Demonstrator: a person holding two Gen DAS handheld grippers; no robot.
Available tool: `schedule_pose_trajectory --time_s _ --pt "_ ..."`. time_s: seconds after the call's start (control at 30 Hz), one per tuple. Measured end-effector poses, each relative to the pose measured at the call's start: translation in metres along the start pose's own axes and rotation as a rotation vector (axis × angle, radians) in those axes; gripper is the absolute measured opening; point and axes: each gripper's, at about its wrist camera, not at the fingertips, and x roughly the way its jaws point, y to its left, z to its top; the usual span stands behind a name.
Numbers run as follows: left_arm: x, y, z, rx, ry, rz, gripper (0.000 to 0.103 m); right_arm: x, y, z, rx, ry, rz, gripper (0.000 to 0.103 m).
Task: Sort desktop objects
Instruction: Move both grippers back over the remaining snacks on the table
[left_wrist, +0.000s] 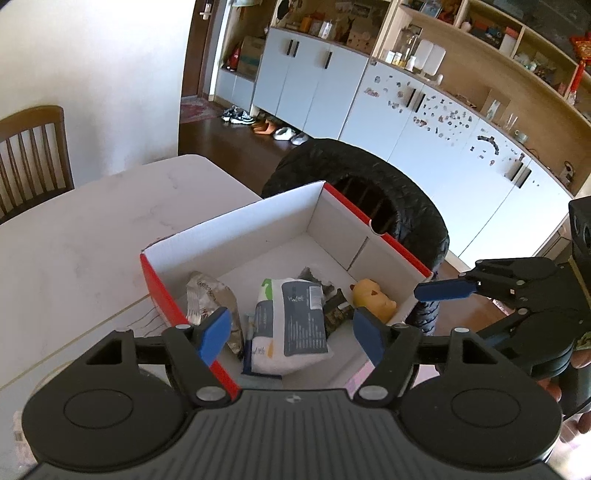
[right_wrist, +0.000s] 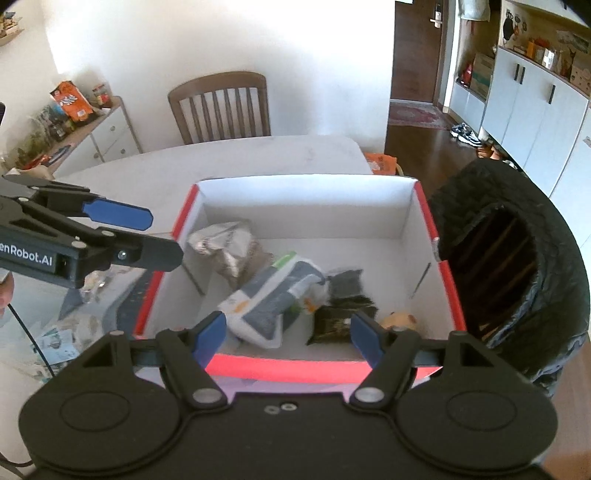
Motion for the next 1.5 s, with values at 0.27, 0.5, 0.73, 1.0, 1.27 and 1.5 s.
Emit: schedule_pose_trajectory --time_s 0.27,0.5,0.73,1.0,1.27,1.5 --pt "-0.031 0.008 -0.022 0.007 -0.034 0.001 0.078 -0.013 0.031 -0.011 -0.006 -0.035 0.009 0.076" --pt "-0.059 0.028 -0.037 0.000 -0.056 -0.014 0.090 -0.020 0.067 -0.017 -0.032 -0.054 0.016 0.077" --pt "-0.087 0.056 -0.053 -0.018 -0.067 0.004 0.102 -0.020 0.109 -0.027 -0.079 -0.051 0.037 0.077" --pt "-0.115 0.090 -0.074 -0.030 -0.079 0.061 0.103 -0.015 0.158 -0.041 -0.100 -0.039 0.062 0.077" --pt "-0.131 0.126 -0.092 -0.059 -0.080 0.115 0.103 -0.006 0.202 -0.049 -0.129 -0.040 0.065 0.077" --pt "-0.132 0.152 -0.105 -0.075 -0.068 0.152 0.103 0.003 0.234 -0.050 -0.163 -0.052 0.062 0.077"
